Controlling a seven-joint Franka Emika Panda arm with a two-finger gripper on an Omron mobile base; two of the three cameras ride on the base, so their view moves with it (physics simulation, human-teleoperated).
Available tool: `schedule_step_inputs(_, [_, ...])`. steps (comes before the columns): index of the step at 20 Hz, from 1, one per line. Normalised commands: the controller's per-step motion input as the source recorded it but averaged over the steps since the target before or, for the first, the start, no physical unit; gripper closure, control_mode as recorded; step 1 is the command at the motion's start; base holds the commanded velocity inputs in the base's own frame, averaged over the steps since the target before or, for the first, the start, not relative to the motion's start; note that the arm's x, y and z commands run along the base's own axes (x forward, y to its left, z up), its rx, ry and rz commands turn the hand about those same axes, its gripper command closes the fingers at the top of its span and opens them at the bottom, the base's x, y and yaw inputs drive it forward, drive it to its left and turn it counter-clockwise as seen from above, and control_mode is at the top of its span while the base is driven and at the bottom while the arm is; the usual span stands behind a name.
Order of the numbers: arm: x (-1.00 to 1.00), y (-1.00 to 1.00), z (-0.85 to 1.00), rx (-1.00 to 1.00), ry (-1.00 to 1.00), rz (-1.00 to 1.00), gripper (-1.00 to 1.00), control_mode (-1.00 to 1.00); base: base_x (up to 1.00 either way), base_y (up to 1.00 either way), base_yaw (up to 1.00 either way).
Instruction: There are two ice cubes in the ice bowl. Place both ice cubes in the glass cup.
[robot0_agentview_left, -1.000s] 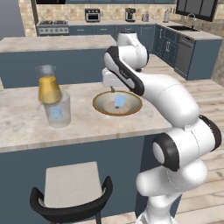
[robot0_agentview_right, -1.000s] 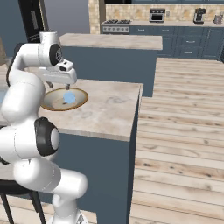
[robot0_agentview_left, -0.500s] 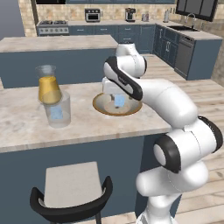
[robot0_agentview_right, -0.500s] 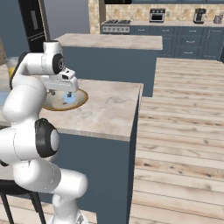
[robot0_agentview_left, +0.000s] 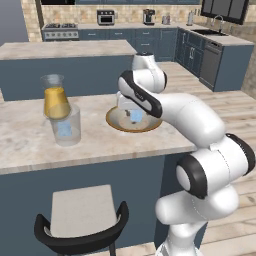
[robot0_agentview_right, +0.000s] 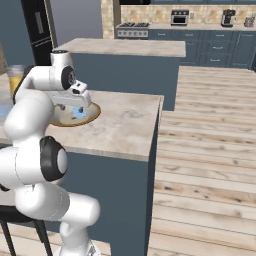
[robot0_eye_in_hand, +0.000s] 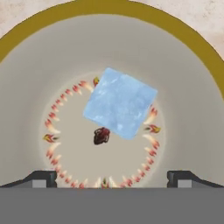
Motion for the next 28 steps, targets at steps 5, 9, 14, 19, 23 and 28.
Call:
schedule_step_inputs(5, [0.32,0.0,-0.07,0.0,-0.06,0.0,-1.0,-1.0,0.0,0.0,0.0])
schedule_step_inputs(9, [0.18,0.0,-0.05,0.0,-0.01,0.0,-1.0,-1.0,0.0,0.0,0.0])
schedule_step_inputs(14, [0.04,0.0,-0.17,0.0,0.0,0.0,-1.0,-1.0,0.0,0.0,0.0])
schedule_step_inputs(19, [0.04,-0.01,-0.23,-0.01,-0.02,0.0,-1.0,-1.0,0.0,0.0,0.0])
schedule_step_inputs(23, [0.09,0.0,-0.21,-0.01,-0.06,0.0,-1.0,-1.0,0.0,0.0,0.0])
schedule_step_inputs(28, [0.11,0.0,-0.07,0.0,-0.02,0.0,1.0,-1.0,0.0,0.0,0.0])
